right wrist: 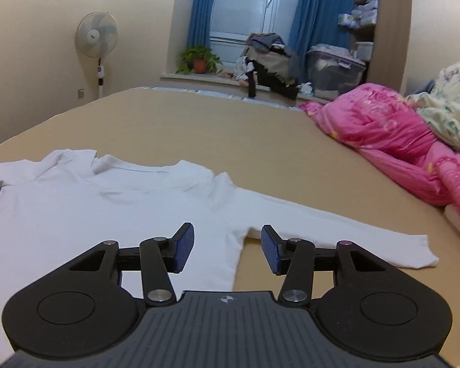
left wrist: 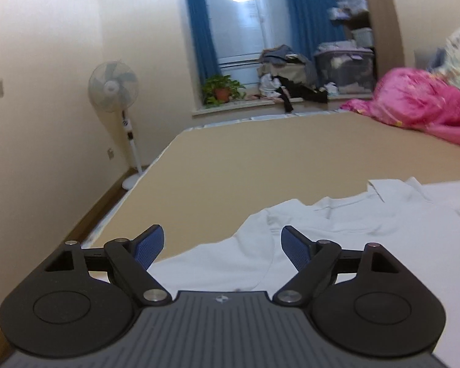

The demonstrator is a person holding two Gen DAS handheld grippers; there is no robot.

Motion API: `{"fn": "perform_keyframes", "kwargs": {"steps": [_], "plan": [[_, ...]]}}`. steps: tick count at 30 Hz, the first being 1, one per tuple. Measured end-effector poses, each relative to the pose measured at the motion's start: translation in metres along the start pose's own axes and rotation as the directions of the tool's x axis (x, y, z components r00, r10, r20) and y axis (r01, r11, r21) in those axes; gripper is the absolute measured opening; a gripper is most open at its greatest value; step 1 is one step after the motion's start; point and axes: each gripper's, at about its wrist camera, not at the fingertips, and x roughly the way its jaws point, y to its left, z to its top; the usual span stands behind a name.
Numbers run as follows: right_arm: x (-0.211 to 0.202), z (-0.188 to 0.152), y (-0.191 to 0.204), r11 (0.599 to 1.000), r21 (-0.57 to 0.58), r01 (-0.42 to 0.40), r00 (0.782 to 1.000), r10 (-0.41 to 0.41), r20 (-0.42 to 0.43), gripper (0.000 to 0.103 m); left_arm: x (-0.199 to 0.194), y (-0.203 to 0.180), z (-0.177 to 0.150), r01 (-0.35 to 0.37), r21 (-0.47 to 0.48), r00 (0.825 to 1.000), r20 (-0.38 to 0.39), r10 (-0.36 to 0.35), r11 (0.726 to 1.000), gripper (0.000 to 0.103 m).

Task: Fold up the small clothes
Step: 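Grasp the shirt side edge with the left gripper and lift it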

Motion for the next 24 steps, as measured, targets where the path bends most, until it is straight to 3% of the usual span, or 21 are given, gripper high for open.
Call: {"fn": "perform_keyframes", "kwargs": {"steps": [3, 6, 10, 24], "plan": [[0.008, 0.004, 0.000, 1.000, 0.028, -0.009, 1.000, 0.009, -0.018, 0.051, 0.028, 0.009, -0.010, -0.022, -0.088, 0.987, -0.161, 0.008, 0.996, 0.088], [0.010, 0.005, 0.004, 0.997, 0.083, -0.007, 0.999, 0.011, -0.045, 0.051, 0.041, 0.017, -0.010, -0.035, -0.116, 0.985, -0.169, 0.015, 0.993, 0.088], [0.019, 0.006, 0.002, 0.991, 0.136, 0.009, 0.997, 0.001, -0.075, 0.051, 0.053, 0.035, -0.013, -0.109, -0.108, 0.975, -0.207, 0.085, 0.988, 0.088], [0.025, 0.001, 0.004, 0.994, 0.102, 0.030, 0.993, -0.018, -0.114, 0.052, 0.042, 0.140, -0.021, -0.220, -0.232, 0.953, -0.258, 0.158, 0.948, 0.088]]}}
